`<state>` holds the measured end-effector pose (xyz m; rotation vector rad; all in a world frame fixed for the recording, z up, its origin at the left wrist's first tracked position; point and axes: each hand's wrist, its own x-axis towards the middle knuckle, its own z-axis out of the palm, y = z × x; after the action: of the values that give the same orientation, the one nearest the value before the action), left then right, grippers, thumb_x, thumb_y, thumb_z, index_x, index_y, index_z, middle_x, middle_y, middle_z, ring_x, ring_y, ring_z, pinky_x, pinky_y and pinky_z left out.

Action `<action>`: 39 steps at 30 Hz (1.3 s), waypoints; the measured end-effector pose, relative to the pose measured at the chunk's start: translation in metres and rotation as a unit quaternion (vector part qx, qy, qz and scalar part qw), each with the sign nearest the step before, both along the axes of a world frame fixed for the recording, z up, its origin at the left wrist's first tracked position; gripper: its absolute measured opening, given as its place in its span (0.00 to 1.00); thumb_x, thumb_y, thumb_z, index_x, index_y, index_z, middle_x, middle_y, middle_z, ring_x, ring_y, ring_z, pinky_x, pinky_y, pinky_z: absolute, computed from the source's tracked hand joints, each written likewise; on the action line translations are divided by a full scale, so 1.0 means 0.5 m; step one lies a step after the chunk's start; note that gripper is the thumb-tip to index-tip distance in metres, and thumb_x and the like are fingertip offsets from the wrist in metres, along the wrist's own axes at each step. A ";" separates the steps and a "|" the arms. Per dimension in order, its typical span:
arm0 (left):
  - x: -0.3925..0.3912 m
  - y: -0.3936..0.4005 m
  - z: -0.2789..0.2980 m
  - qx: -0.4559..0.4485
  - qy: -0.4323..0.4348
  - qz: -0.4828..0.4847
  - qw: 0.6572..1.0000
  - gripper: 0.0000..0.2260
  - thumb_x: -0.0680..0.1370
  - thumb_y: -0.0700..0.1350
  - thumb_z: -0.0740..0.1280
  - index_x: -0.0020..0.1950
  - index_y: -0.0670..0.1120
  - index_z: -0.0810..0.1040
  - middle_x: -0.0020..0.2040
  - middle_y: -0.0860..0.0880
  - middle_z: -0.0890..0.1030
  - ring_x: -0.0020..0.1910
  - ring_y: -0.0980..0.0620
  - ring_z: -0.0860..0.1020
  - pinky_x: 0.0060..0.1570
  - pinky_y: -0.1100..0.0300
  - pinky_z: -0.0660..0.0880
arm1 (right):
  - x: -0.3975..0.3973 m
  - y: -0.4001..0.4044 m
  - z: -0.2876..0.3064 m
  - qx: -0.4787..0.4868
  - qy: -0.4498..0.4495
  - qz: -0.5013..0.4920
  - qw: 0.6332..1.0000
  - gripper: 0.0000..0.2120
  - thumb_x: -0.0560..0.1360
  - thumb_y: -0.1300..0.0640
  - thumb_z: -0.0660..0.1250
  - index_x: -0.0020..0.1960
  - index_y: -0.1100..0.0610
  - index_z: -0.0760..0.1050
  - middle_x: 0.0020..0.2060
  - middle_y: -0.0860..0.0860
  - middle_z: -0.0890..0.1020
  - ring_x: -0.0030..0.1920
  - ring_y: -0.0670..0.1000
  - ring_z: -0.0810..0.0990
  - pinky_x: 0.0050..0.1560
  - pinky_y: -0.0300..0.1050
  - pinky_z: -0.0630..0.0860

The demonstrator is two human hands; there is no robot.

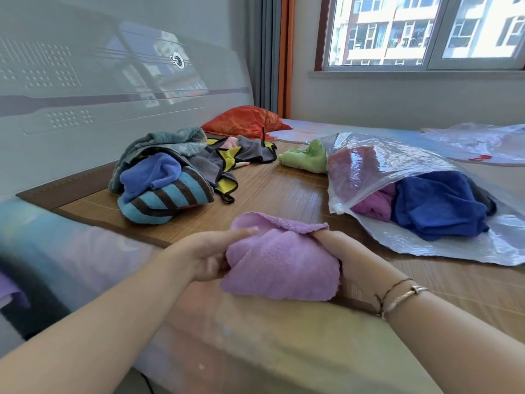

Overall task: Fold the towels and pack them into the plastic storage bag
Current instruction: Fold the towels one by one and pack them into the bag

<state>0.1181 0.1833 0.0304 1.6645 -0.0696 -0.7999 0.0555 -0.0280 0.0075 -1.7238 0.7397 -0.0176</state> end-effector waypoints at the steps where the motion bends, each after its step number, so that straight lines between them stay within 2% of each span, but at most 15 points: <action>1: 0.001 0.002 0.006 0.002 -0.032 0.004 0.999 0.20 0.73 0.47 0.73 0.61 0.40 0.77 0.51 0.41 0.83 0.49 0.46 0.81 0.45 0.52 0.78 | 0.000 0.002 0.012 0.001 -0.009 -0.007 1.000 0.21 0.77 0.47 0.63 0.64 0.59 0.74 0.45 0.54 0.81 0.44 0.53 0.80 0.43 0.46 0.78; 4: 0.008 -0.005 0.063 -0.031 -0.131 0.013 0.991 0.19 0.74 0.40 0.71 0.64 0.40 0.74 0.54 0.41 0.82 0.52 0.45 0.81 0.45 0.51 0.79 | 0.003 0.016 0.087 0.004 -0.082 -0.009 0.997 0.23 0.75 0.47 0.66 0.64 0.59 0.74 0.57 0.57 0.81 0.54 0.58 0.80 0.57 0.54 0.77; 6: 0.002 -0.012 0.124 -0.081 -0.188 0.014 0.979 0.17 0.76 0.41 0.69 0.64 0.43 0.75 0.55 0.43 0.82 0.53 0.46 0.82 0.43 0.53 0.80 | 0.000 0.025 0.160 0.056 -0.150 -0.009 0.987 0.29 0.67 0.37 0.70 0.62 0.55 0.77 0.53 0.55 0.84 0.54 0.58 0.82 0.58 0.55 0.76; 7: -0.005 -0.013 0.155 -0.105 -0.219 0.016 0.970 0.15 0.76 0.41 0.69 0.63 0.44 0.76 0.54 0.44 0.83 0.52 0.47 0.82 0.45 0.53 0.80 | -0.006 0.027 0.196 0.077 -0.181 -0.009 0.980 0.28 0.66 0.36 0.71 0.57 0.53 0.79 0.48 0.53 0.85 0.51 0.56 0.83 0.57 0.53 0.76; 10: -0.023 -0.005 0.241 -0.159 -0.300 0.011 0.941 0.11 0.76 0.43 0.69 0.59 0.49 0.79 0.53 0.48 0.84 0.52 0.50 0.82 0.52 0.54 0.79 | -0.036 0.026 0.296 0.100 -0.237 0.039 0.966 0.13 0.72 0.44 0.68 0.42 0.54 0.81 0.35 0.51 0.85 0.41 0.51 0.83 0.45 0.45 0.78; 12: -0.021 0.005 0.293 -0.157 -0.337 -0.002 0.928 0.10 0.77 0.46 0.69 0.58 0.51 0.80 0.52 0.51 0.84 0.49 0.54 0.82 0.46 0.59 0.80 | -0.044 0.028 0.348 0.092 -0.245 0.083 0.961 0.12 0.75 0.48 0.66 0.41 0.55 0.82 0.35 0.53 0.83 0.35 0.50 0.83 0.36 0.41 0.78; 16: 0.019 0.008 0.332 -0.134 -0.357 0.005 0.924 0.09 0.78 0.45 0.67 0.59 0.49 0.79 0.49 0.50 0.84 0.44 0.55 0.81 0.38 0.65 0.78 | 0.000 0.015 0.369 0.051 -0.233 0.075 0.968 0.14 0.75 0.50 0.68 0.54 0.58 0.81 0.50 0.58 0.84 0.44 0.53 0.83 0.42 0.45 0.80; 18: 0.044 -0.001 0.315 -0.126 -0.347 0.027 0.929 0.11 0.78 0.42 0.67 0.60 0.47 0.77 0.49 0.49 0.83 0.44 0.55 0.80 0.38 0.64 0.78 | 0.028 0.007 0.350 0.026 -0.234 0.041 0.971 0.12 0.74 0.51 0.70 0.52 0.58 0.80 0.54 0.59 0.83 0.50 0.55 0.83 0.52 0.52 0.80; 20: 0.067 -0.011 0.298 -0.138 -0.330 0.043 0.933 0.09 0.78 0.40 0.66 0.58 0.46 0.77 0.47 0.49 0.82 0.41 0.54 0.80 0.37 0.62 0.78 | 0.052 0.001 0.336 0.021 -0.250 0.019 0.968 0.08 0.73 0.53 0.72 0.47 0.57 0.79 0.51 0.59 0.82 0.49 0.55 0.82 0.56 0.55 0.78; 25: 0.099 -0.029 0.297 -0.215 -0.324 0.082 0.918 0.09 0.78 0.35 0.64 0.51 0.48 0.78 0.39 0.53 0.83 0.35 0.58 0.82 0.34 0.64 0.78 | 0.091 -0.009 0.360 0.010 -0.345 -0.019 0.938 0.08 0.72 0.63 0.70 0.52 0.62 0.79 0.45 0.57 0.81 0.45 0.53 0.79 0.44 0.47 0.76; 30: 0.104 -0.016 0.230 -0.183 -0.305 0.080 0.931 0.09 0.78 0.35 0.64 0.54 0.47 0.78 0.50 0.49 0.81 0.51 0.49 0.78 0.48 0.58 0.73 | 0.070 -0.015 0.301 -0.071 -0.315 0.015 0.946 0.08 0.75 0.61 0.65 0.52 0.57 0.81 0.48 0.56 0.84 0.49 0.51 0.80 0.52 0.44 0.76; 32: 0.098 0.007 0.190 -0.152 -0.286 0.030 0.946 0.10 0.78 0.39 0.66 0.59 0.46 0.78 0.55 0.48 0.82 0.55 0.47 0.78 0.54 0.55 0.73 | 0.058 -0.016 0.261 -0.063 -0.315 0.015 0.947 0.08 0.76 0.64 0.65 0.42 0.56 0.81 0.37 0.51 0.84 0.41 0.46 0.80 0.45 0.38 0.75; 34: 0.092 0.033 0.150 -0.090 -0.268 -0.021 0.959 0.16 0.74 0.46 0.71 0.62 0.46 0.77 0.58 0.45 0.82 0.57 0.44 0.80 0.59 0.48 0.74 | 0.053 -0.019 0.223 -0.028 -0.292 -0.001 0.956 0.13 0.75 0.65 0.67 0.34 0.55 0.81 0.30 0.47 0.83 0.39 0.48 0.80 0.44 0.40 0.76; 36: 0.076 0.051 0.114 -0.029 -0.226 -0.044 0.973 0.15 0.75 0.47 0.71 0.61 0.45 0.78 0.55 0.43 0.83 0.51 0.45 0.81 0.52 0.48 0.78 | 0.040 -0.009 0.191 -0.060 -0.201 0.025 0.977 0.06 0.75 0.60 0.67 0.41 0.57 0.82 0.41 0.53 0.85 0.47 0.56 0.81 0.49 0.49 0.78; 39: 0.041 0.066 0.062 0.074 -0.145 -0.119 0.979 0.10 0.79 0.45 0.65 0.59 0.44 0.78 0.50 0.44 0.84 0.44 0.48 0.82 0.40 0.54 0.80 | 0.002 0.009 0.147 -0.115 -0.011 0.107 0.988 0.08 0.78 0.55 0.63 0.55 0.56 0.76 0.49 0.57 0.81 0.43 0.54 0.80 0.41 0.45 0.78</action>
<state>0.1386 0.2162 0.0613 1.9304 -0.4293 -0.7475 0.0565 -0.0236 0.0810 -2.0124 0.5493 0.0262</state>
